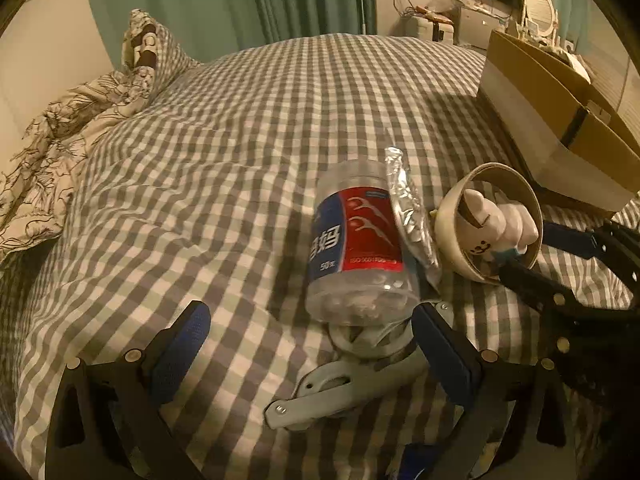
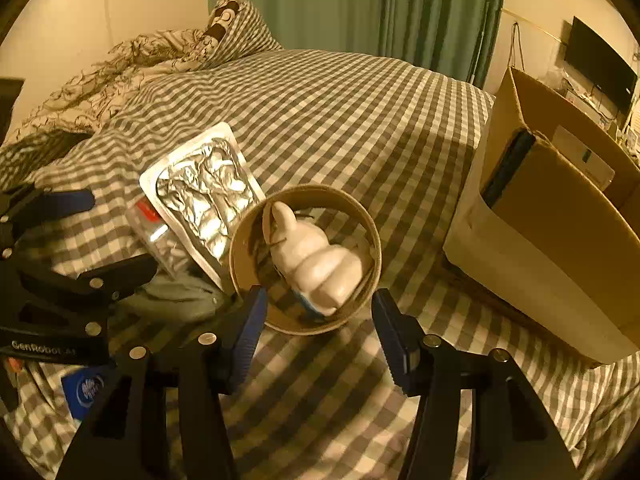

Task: Organize objects
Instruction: 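Move both grippers back toward the remaining items on the bed, then grasp the clear floss container with the left gripper while the right gripper grasps the kraft ring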

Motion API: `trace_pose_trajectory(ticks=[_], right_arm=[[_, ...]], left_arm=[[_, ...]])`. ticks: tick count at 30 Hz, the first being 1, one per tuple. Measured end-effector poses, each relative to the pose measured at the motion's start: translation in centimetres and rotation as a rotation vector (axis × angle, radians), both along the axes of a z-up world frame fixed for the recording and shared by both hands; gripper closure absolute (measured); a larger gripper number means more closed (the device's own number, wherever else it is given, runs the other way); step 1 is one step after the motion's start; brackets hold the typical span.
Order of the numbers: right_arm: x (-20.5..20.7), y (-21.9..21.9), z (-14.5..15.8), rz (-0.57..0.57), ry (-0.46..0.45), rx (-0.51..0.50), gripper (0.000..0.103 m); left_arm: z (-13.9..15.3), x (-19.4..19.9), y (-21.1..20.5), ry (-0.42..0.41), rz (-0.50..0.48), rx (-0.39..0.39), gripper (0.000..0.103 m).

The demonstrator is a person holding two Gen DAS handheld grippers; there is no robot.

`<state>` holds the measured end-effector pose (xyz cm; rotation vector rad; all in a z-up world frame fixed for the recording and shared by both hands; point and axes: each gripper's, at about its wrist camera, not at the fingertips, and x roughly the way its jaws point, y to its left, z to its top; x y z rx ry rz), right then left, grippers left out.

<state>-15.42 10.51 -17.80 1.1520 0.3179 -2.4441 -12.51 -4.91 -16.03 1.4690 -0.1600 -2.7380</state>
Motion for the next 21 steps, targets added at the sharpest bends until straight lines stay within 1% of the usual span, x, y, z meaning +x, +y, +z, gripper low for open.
trace_pose_trajectory(ticks=[2,3,4,6,8,10,12,14,16,18,19,21], right_arm=[[0.3,0.4,0.1,-0.009,0.010,0.004,0.047],[0.4,0.7,0.1,-0.018,0.013,0.008,0.044],[0.4,0.9,0.1,-0.026,0.012,0.009,0.037],[0.3,1.3,0.3,-0.038,0.011,0.003,0.037],[0.3,1.7,0.5,-0.050,0.012,0.000,0.032],[0.3,1.9,0.7,-0.058,0.017,-0.007,0.029],[0.3,2.1,0.8,-0.065,0.017,-0.013,0.028],[0.3,2.2,0.8,-0.069,0.016,-0.017,0.028],[0.3,2.2,0.8,-0.070,0.015,-0.017,0.028],[0.3,2.2,0.6,-0.069,0.010,-0.017,0.027],[0.3,2.1,0.5,-0.069,0.006,-0.016,0.027],[0.3,2.1,0.3,-0.070,0.000,-0.015,0.027]], left_arm=[[-0.2,-0.5,0.1,-0.002,-0.003,0.016,0.000],[-0.5,-1.0,0.1,-0.012,-0.001,0.028,0.000],[-0.7,-1.3,0.2,-0.018,-0.001,0.033,0.000],[-1.1,-1.8,0.5,-0.033,0.000,0.029,0.000],[-1.2,-1.7,0.9,-0.028,-0.015,0.015,0.000],[-0.9,-1.3,1.2,-0.020,-0.043,0.029,0.000],[-0.4,-1.2,1.1,0.000,-0.054,0.056,0.000],[-0.2,-1.5,0.8,0.007,-0.032,0.073,0.000],[0.0,-2.0,0.1,0.010,0.007,0.115,0.000],[0.2,-2.6,-0.5,0.024,0.048,0.175,0.000],[0.1,-2.8,-0.6,0.027,0.059,0.188,0.000],[-0.2,-3.5,-0.3,0.028,0.069,0.176,0.001]])
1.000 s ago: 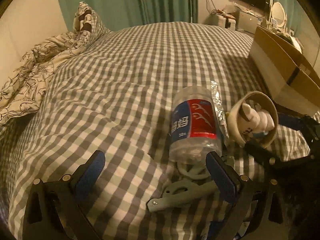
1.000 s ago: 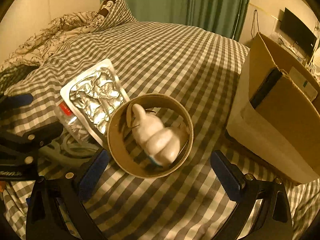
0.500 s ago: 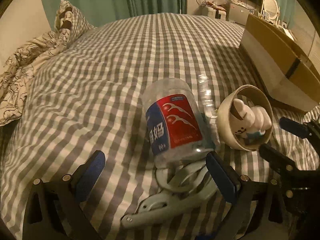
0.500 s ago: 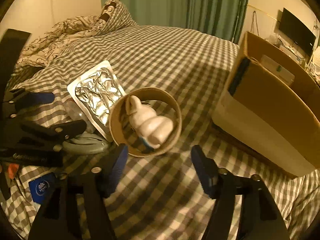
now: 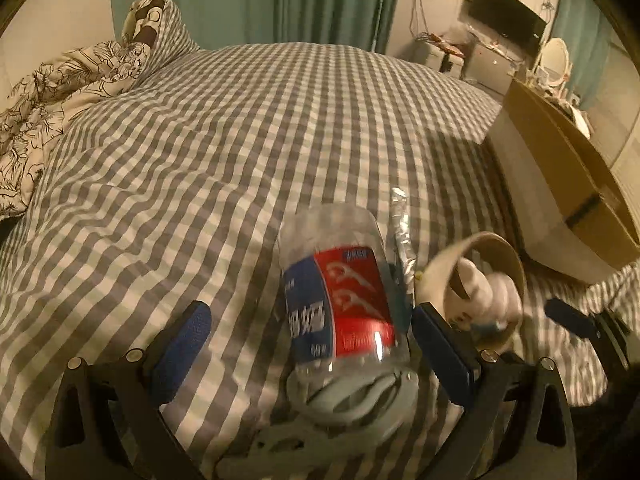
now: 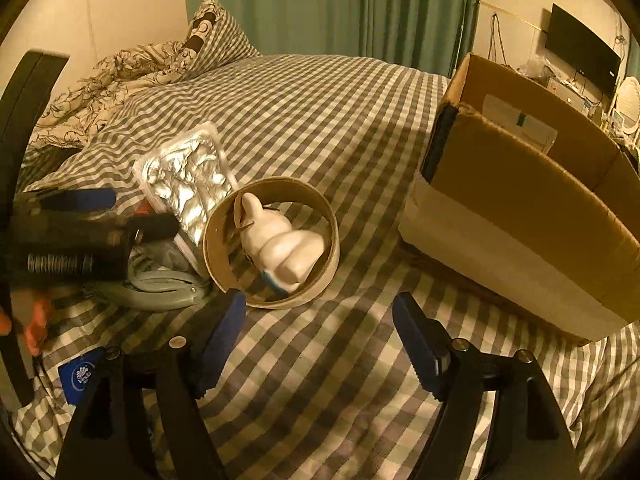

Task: Organize objects
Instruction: 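Grasp the clear floss container with the left gripper while the right gripper grasps the kraft ring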

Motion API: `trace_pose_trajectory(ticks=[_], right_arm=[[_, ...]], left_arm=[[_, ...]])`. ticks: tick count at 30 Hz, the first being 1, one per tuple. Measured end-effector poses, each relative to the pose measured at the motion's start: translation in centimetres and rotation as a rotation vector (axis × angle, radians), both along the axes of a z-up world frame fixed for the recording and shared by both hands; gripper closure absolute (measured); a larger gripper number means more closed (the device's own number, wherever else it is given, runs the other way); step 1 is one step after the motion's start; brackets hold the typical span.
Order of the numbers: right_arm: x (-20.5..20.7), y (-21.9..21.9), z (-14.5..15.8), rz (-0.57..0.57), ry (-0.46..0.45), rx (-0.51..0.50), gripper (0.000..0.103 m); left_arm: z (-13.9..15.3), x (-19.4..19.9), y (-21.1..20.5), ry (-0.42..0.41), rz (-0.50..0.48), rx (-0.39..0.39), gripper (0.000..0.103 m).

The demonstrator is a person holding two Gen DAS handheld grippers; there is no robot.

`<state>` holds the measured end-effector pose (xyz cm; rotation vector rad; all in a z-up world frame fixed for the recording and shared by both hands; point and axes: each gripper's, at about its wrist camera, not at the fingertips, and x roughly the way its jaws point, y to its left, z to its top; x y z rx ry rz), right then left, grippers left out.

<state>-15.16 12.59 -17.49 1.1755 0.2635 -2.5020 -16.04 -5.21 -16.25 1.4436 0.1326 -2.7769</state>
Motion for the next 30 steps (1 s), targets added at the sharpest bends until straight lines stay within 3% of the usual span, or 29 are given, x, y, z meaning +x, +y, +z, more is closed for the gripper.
trace_pose_trajectory(ticks=[3,4,8,14,24,30], right_arm=[[0.0,0.0,-0.2,-0.004,-0.006,0.001,0.027],[0.0,0.1,-0.2,-0.007,-0.007,0.001,0.027],[0.1,0.5,0.0,-0.025,-0.003,-0.006,0.022],[0.5,-0.6,0.4,0.007,0.028,-0.005,0.010],[-1.9,-4.0,-2.1,0.046,-0.044,0.094,0.009],[-3.3,-3.7,-2.0,0.030,-0.052,0.052,0.010]], left_arm=[[-1.3,-0.8,1.0,-0.031,-0.045,0.013,0.013],[-1.6,-0.9,1.1,-0.045,-0.059,0.042,0.026],[-1.3,-0.3,1.1,-0.047,-0.077,0.062,0.032],[1.0,2.7,0.3,-0.004,-0.098,-0.012,0.033],[1.2,3.5,-0.6,-0.018,-0.097,-0.057,0.033],[0.3,3.4,-1.0,-0.066,-0.079,-0.065,0.027]])
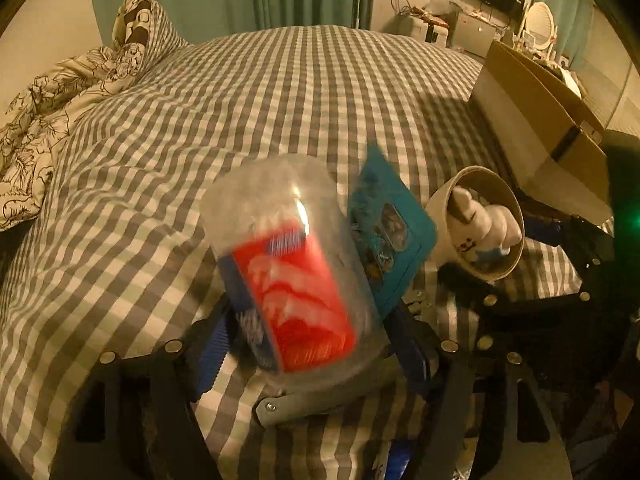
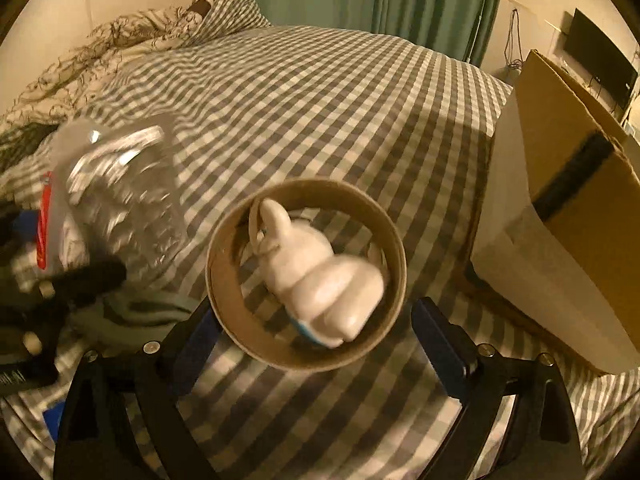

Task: Organize objects
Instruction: 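Grasp the clear floss container with the left gripper while the right gripper grasps the kraft ring, then carry the floss container and kraft ring into the box and release both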

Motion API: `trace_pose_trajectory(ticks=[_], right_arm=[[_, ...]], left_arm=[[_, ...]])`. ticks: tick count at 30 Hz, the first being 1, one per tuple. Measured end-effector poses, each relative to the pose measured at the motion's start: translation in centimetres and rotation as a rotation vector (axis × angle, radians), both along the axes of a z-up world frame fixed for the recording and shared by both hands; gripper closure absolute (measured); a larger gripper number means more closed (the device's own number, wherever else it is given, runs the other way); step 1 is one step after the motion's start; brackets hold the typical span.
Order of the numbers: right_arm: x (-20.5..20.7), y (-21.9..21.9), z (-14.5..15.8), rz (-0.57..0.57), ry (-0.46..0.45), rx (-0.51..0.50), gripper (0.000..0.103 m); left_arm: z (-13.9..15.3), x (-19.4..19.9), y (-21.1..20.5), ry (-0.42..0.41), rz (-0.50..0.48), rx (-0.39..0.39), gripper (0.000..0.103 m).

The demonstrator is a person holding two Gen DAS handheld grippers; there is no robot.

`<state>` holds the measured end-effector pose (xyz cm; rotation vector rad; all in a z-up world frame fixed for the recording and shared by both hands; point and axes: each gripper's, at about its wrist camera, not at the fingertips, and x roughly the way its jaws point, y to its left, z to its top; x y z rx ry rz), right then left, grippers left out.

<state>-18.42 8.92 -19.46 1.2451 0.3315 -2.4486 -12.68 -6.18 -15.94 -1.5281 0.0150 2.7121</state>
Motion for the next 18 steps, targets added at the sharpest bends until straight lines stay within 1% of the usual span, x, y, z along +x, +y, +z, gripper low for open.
trace_pose_trajectory(ticks=[2,7,11,14,16,18], right_arm=[[0.4,0.2,0.5,0.005,0.011,-0.034,0.023],[1.4,1.5,1.5,-0.007,0.028,-0.060,0.023],[2.0,2.2,2.1,-0.018,0.035,-0.081,0.023],[2.6,2.7,2.3,-0.022,0.040,-0.084,0.023],[2.7,2.9,2.3,-0.023,0.045,-0.077,0.023],[3.0,2.9,2.5,-0.024,0.053,-0.068,0.023]], left_arm=[[0.3,0.2,-0.1,0.004,-0.008,0.015,0.027],[1.5,1.0,-0.6,0.039,-0.010,0.079,0.027],[1.8,0.8,-1.5,0.055,0.041,0.115,0.027],[1.1,0.1,-1.6,0.046,0.072,0.090,0.026],[0.7,-0.2,-1.6,0.043,0.078,0.084,0.026],[0.2,-0.4,-1.2,0.043,0.074,0.061,0.026]])
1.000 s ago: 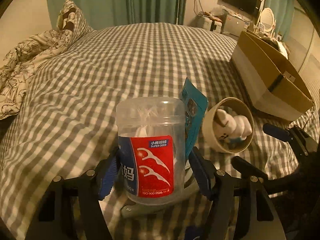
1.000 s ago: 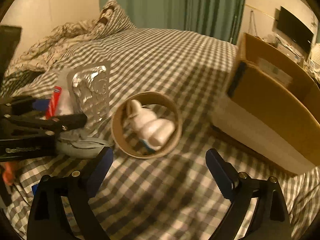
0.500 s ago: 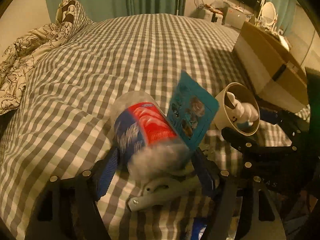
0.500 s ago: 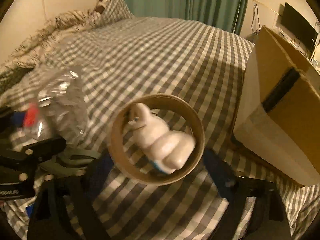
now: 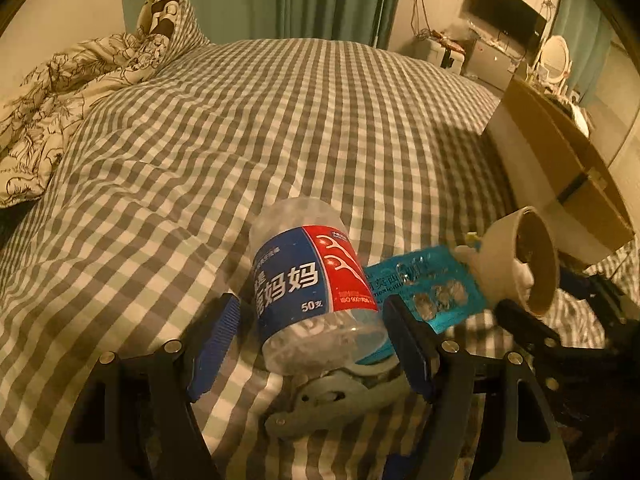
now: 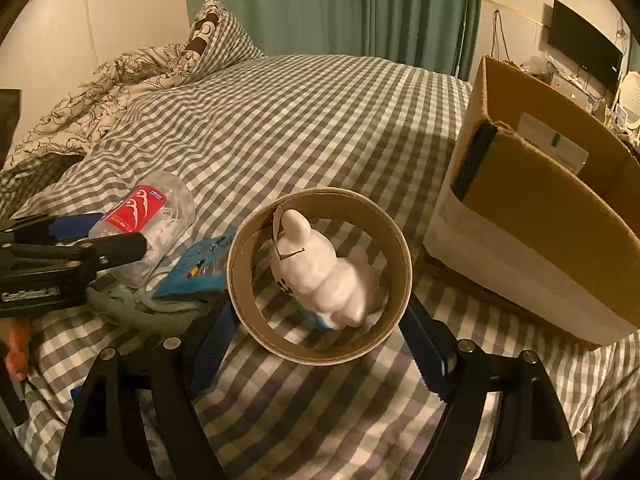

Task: Organize objects
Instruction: 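Carry the floss container and kraft ring into the box and release both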

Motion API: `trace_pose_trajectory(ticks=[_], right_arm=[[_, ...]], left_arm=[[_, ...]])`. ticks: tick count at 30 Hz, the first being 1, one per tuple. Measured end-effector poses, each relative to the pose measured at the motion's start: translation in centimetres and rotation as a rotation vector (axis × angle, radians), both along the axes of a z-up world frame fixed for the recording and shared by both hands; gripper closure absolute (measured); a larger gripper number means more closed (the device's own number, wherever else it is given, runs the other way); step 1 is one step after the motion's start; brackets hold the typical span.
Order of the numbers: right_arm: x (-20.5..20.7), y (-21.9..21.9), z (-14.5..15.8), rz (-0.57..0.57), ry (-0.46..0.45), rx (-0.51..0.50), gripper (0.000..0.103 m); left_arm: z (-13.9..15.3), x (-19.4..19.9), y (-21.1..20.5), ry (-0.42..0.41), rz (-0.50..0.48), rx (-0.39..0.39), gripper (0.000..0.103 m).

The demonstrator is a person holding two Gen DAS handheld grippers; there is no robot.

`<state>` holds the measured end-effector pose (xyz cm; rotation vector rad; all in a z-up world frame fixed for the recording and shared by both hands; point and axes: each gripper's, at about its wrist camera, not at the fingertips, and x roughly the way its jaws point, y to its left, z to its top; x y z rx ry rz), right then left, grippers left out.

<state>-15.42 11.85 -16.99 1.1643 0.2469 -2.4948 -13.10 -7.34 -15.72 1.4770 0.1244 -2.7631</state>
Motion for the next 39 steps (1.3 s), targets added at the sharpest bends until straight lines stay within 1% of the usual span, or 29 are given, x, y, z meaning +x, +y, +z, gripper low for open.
trace_pose_trajectory(ticks=[1,3,4,7,10,13,16,20,24,28,31,35,39], right_arm=[[0.1,0.0,0.1,-0.001,0.004,0.003,0.023],[0.4,0.1,0.4,-0.003,0.011,0.007,0.023],[0.6,0.1,0.5,-0.004,0.013,0.006,0.023],[1.4,0.4,1.4,-0.010,0.022,0.000,0.023],[2.5,1.1,2.5,-0.017,0.039,-0.011,0.024],[3.8,2.1,4.6,-0.027,0.077,-0.014,0.024],[5.2,3.5,7.4,-0.038,0.134,-0.014,0.024],[6.9,6.4,11.8,-0.061,0.222,-0.034,0.024],[7.6,9.4,15.5,-0.112,0.301,-0.016,0.024],[6.7,13.8,18.0,-0.185,0.338,-0.033,0.024],[5.3,16.8,19.2,-0.240,0.345,-0.041,0.024],[2.5,20.2,19.3,-0.293,0.324,-0.054,0.024],[-0.7,21.8,18.0,-0.313,0.284,-0.072,0.024]], left_arm=[[-0.3,0.0,0.2,0.000,-0.004,-0.014,0.026],[-0.7,-0.2,0.7,0.004,-0.015,-0.040,0.034],[-0.8,-0.1,0.8,0.008,-0.016,-0.043,0.034],[-0.4,0.3,0.5,0.015,-0.005,-0.014,0.035],[1.1,1.1,0.2,0.040,0.013,0.025,0.036],[3.3,2.2,0.8,0.080,0.008,0.037,0.037],[6.0,3.1,2.2,0.130,-0.023,0.052,0.038],[10.4,3.7,5.5,0.215,-0.100,0.058,0.038],[14.4,3.4,9.7,0.283,-0.191,0.075,0.039],[17.1,1.9,14.4,0.329,-0.276,0.080,0.039],[18.2,0.0,17.6,0.342,-0.323,0.081,0.039],[18.8,-3.0,21.3,0.349,-0.364,0.074,0.039],[18.4,-5.8,24.0,0.357,-0.381,0.056,0.039]])
